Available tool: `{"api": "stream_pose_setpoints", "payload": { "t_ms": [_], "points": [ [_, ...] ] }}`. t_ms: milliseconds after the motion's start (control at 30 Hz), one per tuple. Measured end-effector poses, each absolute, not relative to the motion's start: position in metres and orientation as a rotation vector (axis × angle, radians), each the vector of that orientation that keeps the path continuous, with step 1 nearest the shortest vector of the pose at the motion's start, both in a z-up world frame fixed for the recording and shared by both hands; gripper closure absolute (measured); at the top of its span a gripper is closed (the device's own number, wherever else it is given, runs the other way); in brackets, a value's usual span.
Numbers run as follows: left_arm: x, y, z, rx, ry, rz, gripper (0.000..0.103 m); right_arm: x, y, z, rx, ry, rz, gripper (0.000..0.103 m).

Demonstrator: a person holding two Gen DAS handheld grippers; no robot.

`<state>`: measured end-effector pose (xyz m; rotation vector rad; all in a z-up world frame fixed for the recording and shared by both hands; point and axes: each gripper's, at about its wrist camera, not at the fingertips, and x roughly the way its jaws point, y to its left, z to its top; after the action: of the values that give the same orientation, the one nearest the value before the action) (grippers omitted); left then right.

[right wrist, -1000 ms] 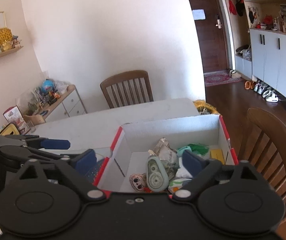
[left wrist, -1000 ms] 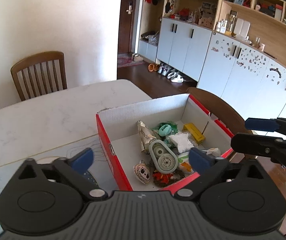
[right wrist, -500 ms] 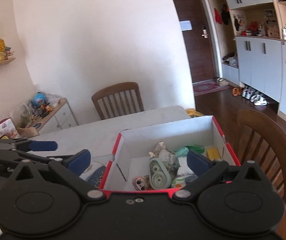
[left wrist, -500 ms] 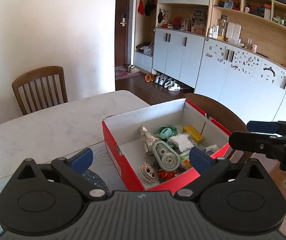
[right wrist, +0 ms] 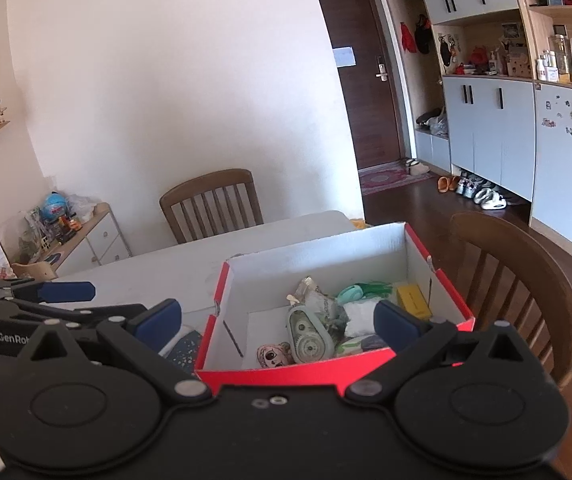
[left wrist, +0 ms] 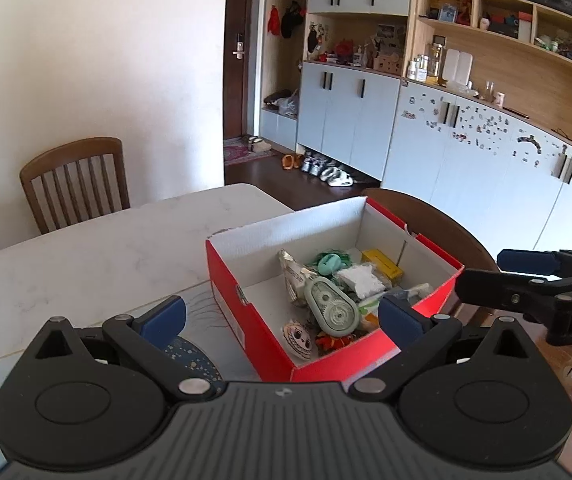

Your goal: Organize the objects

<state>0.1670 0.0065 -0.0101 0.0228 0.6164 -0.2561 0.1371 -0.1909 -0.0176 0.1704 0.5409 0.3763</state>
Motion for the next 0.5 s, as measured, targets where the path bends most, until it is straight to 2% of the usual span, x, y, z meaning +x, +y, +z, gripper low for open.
{"api": "stream_pose_setpoints", "payload": {
  "t_ms": [500],
  "points": [
    [0.1660, 0.0090, -0.0183, 0.039, 0.605, -0.282, 0.000, 0.1276, -0.1879, -0.0254, 0.191, 0.563, 0.322, 0.001]
  ]
}}
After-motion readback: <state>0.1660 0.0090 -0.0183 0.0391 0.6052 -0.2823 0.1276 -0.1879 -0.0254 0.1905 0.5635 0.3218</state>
